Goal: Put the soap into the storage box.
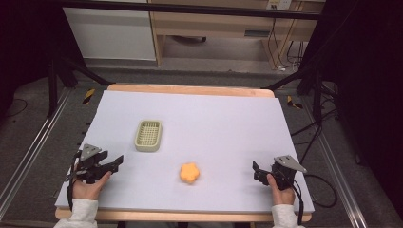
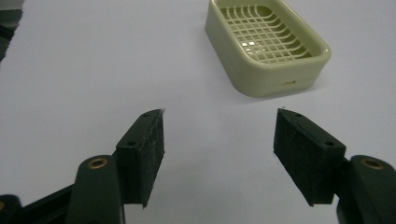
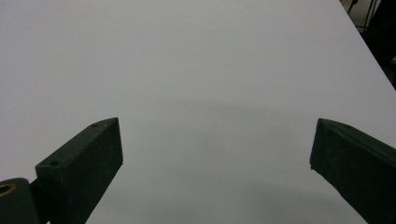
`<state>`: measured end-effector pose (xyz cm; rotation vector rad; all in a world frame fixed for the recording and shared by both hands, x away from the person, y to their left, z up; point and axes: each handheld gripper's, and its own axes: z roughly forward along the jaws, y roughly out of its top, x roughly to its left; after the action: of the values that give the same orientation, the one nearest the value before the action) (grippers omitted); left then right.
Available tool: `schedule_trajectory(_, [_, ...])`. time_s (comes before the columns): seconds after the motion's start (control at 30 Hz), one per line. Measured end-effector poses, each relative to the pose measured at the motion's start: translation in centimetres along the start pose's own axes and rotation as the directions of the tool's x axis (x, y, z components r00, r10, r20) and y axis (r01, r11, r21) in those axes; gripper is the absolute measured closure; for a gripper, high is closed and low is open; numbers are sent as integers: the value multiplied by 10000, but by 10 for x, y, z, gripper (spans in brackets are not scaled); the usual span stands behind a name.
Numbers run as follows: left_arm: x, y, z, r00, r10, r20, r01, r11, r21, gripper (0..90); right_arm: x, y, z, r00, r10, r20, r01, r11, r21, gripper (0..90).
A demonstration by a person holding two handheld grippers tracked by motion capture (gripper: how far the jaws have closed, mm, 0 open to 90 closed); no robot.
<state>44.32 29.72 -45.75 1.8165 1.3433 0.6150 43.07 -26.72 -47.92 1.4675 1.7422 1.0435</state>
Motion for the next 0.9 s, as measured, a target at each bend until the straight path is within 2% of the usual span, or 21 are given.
schedule_trajectory(0.17, [-7,2,1,9992,136,365,-136,9999,2,319,0,-1,1,9999,26,-104,-26,10000,53,31])
schedule_trajectory(0.33, [-13,3,2,9983,408,408,-410,9991,51,316,1,-1,2,9999,4,-135,-3,10000,59,32])
schedule_trajectory(0.47, [-22,4,4,9971,453,613,-456,9990,23,315,1,-1,3,10000,14,-71,-14,10000,48,31])
schedule_trajectory(0.6, [-29,5,5,9948,654,781,-660,9978,45,307,0,-3,6,9990,330,-316,-322,9991,270,35])
schedule_trajectory(0.9, [-38,8,5,9924,822,916,-828,9966,31,299,0,-3,6,9991,345,-233,-338,9990,280,33])
